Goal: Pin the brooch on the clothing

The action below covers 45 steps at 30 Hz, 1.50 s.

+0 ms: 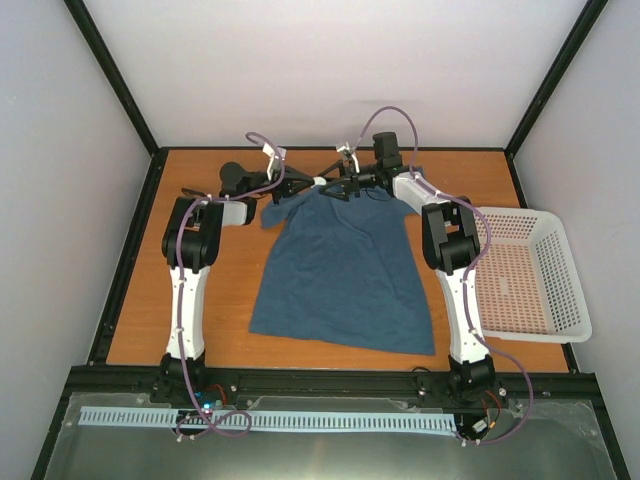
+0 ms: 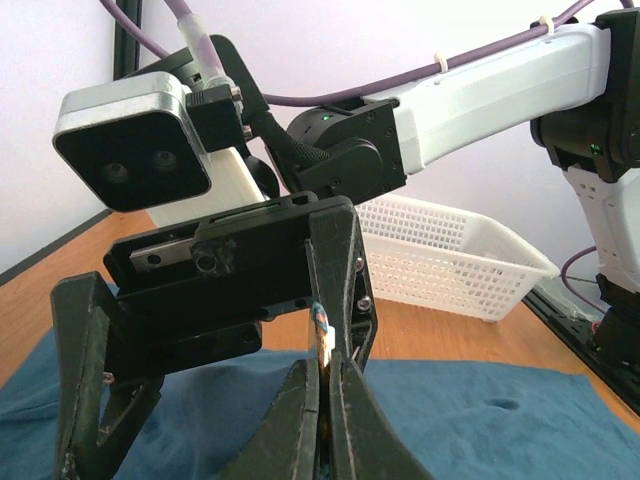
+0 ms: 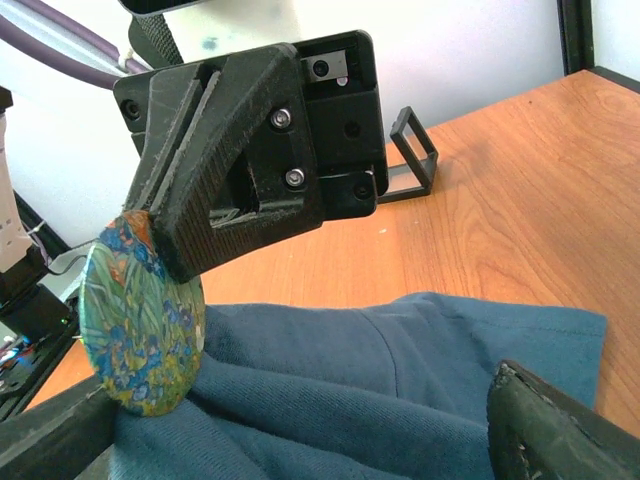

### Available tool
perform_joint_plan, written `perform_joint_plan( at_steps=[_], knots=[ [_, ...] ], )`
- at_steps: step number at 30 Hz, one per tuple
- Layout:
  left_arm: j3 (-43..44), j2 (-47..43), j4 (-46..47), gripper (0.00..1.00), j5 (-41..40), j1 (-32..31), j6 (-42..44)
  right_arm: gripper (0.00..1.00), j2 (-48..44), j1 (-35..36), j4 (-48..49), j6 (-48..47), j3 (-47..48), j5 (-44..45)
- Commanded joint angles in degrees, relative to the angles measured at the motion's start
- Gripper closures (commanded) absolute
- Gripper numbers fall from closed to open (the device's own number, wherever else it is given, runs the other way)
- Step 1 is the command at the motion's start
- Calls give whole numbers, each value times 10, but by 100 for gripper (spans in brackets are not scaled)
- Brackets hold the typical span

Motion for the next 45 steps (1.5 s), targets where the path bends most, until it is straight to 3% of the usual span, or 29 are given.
perform_joint_plan(
  at_steps=[1,18,23,26,35,45],
  knots=[
    [4,15,59,99,25,1,-32,14,11,0,0,-6,26,1],
    [5,11,60,99,17,-3,-26,12,25,8,5,21,38,24],
    [11,12,59,99,16,-3,-35,9,26,11,2,6,42,23],
    [21,17,60,99,18,-3,-52,8,27,16,-48,-48,56,28],
    [28,20,59,99,14,-2,-59,7,27,19,-47,-50,55,35],
    [24,17,49,99,16,-3,-53,6,16,22,30,7,28,52]
  ],
)
